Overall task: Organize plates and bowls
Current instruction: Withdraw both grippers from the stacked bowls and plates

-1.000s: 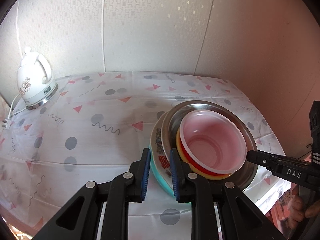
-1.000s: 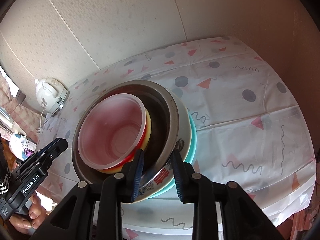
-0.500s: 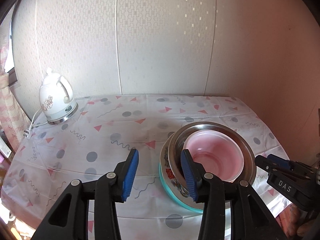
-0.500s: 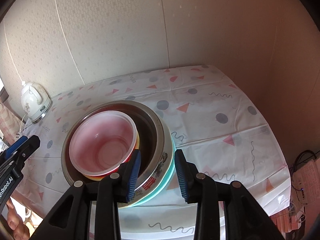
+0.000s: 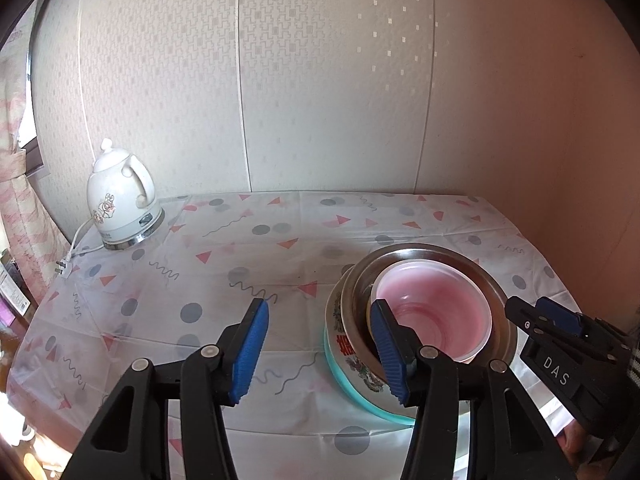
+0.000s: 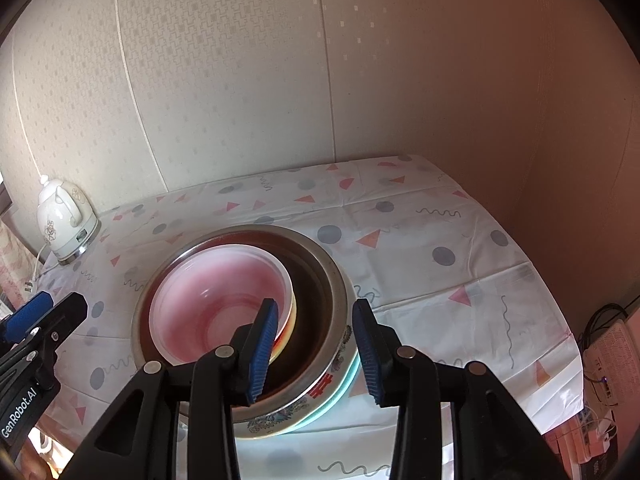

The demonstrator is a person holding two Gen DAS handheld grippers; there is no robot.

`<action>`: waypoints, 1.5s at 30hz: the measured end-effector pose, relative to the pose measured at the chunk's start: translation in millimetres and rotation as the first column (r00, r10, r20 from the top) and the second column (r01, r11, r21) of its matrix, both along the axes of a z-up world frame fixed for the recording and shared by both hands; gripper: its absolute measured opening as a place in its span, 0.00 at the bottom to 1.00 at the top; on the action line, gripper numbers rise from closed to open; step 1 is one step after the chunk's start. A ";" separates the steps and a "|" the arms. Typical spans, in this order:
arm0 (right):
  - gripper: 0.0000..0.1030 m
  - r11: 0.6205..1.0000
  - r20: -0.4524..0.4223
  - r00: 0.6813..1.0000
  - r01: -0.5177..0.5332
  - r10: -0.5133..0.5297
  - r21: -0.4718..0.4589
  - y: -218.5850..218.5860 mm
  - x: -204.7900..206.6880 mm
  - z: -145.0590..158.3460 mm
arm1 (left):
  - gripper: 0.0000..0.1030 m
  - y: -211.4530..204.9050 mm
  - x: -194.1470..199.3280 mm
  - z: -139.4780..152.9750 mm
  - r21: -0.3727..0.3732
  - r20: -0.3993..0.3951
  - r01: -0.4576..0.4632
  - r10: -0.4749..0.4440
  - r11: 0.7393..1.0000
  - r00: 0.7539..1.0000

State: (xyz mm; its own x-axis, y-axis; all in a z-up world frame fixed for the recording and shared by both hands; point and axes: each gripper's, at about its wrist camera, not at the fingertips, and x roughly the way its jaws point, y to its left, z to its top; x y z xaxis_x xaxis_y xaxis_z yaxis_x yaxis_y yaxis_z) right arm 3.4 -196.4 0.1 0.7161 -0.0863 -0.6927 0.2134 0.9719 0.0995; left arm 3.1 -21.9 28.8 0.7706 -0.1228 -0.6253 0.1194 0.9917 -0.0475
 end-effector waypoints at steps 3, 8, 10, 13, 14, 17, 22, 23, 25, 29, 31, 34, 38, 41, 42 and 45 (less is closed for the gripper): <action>0.38 1.000 0.000 1.000 0.008 -0.008 0.005 -1.9 0.2 -0.4 | 0.55 1.4 1.7 -1.7 -0.006 -0.009 -0.005 0.005 1.000 1.000; 0.38 1.000 -0.002 1.000 -0.005 0.005 0.007 1.0 0.8 -2.2 | 0.60 3.4 3.2 -3.4 -0.013 -0.016 -0.016 0.016 1.000 1.000; 0.38 1.000 0.000 1.000 -0.009 0.009 0.006 2.3 0.6 -2.1 | 0.60 3.4 3.6 -3.9 -0.013 -0.018 -0.016 0.016 1.000 1.000; 0.38 1.000 0.000 1.000 -0.011 0.011 0.009 2.1 0.7 -2.8 | 0.61 3.3 3.9 -5.0 -0.014 -0.022 -0.016 0.015 1.000 1.000; 0.38 1.000 -0.001 1.000 -0.010 0.010 0.010 1.9 0.8 -3.2 | 0.61 3.1 3.6 -5.0 -0.014 -0.023 -0.016 0.015 1.000 1.000; 0.38 1.000 -0.004 1.000 -0.012 0.012 0.015 1.3 1.4 -4.3 | 0.61 2.9 3.4 -5.2 -0.013 -0.023 -0.015 0.015 1.000 1.000; 0.38 1.000 -0.003 1.000 -0.015 0.015 0.018 1.4 1.6 -4.4 | 0.63 2.8 3.4 -5.6 -0.012 -0.024 -0.015 0.015 1.000 1.000; 0.38 1.000 -0.004 1.000 -0.015 0.015 0.019 1.2 1.5 -4.7 | 0.63 2.7 3.4 -6.0 -0.011 -0.025 -0.015 0.014 1.000 1.000; 0.38 1.000 -0.006 1.000 -0.015 0.015 0.021 0.8 1.7 -5.3 | 0.64 2.3 3.3 -6.4 -0.010 -0.026 -0.014 0.013 1.000 1.000; 0.38 1.000 -0.006 1.000 -0.015 0.016 0.023 0.5 2.1 -5.7 | 0.64 1.4 3.5 -6.9 -0.009 -0.028 -0.013 0.013 1.000 1.000; 0.38 1.000 -0.008 1.000 -0.015 0.015 0.023 0.4 2.4 -5.7 | 0.64 1.3 3.5 -7.0 -0.009 -0.028 -0.014 0.013 1.000 1.000; 0.38 1.000 -0.010 1.000 -0.016 0.016 0.025 0.5 2.4 -5.9 | 0.64 0.9 3.5 -7.6 -0.009 -0.030 -0.013 0.012 1.000 0.999; 0.38 1.000 -0.013 1.000 -0.018 0.018 0.025 1.3 2.6 -6.4 | 0.64 0.8 3.4 -8.9 -0.009 -0.033 -0.011 0.011 1.000 0.999; 0.38 1.000 -0.014 1.000 -0.019 0.019 0.024 1.5 2.6 -6.6 | 0.64 0.6 3.6 -8.6 -0.008 -0.033 -0.012 0.011 1.000 0.999; 0.38 1.000 -0.014 1.000 -0.018 0.018 0.024 1.5 2.5 -6.5 | 0.64 0.6 3.7 -8.5 -0.008 -0.033 -0.011 0.011 1.000 0.999; 0.38 1.000 -0.015 1.000 -0.018 0.018 0.025 1.6 2.9 -6.5 | 0.64 0.3 3.3 -9.1 -0.008 -0.033 -0.011 0.011 1.000 0.999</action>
State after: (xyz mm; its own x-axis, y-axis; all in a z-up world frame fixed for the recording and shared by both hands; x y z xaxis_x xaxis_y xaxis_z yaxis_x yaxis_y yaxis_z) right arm 6.3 -194.8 -6.5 0.7067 -0.0562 -0.7053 0.1974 0.9729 0.1203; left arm 6.5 -21.7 19.7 0.7506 -0.1196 -0.6498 0.1070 0.9925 -0.0590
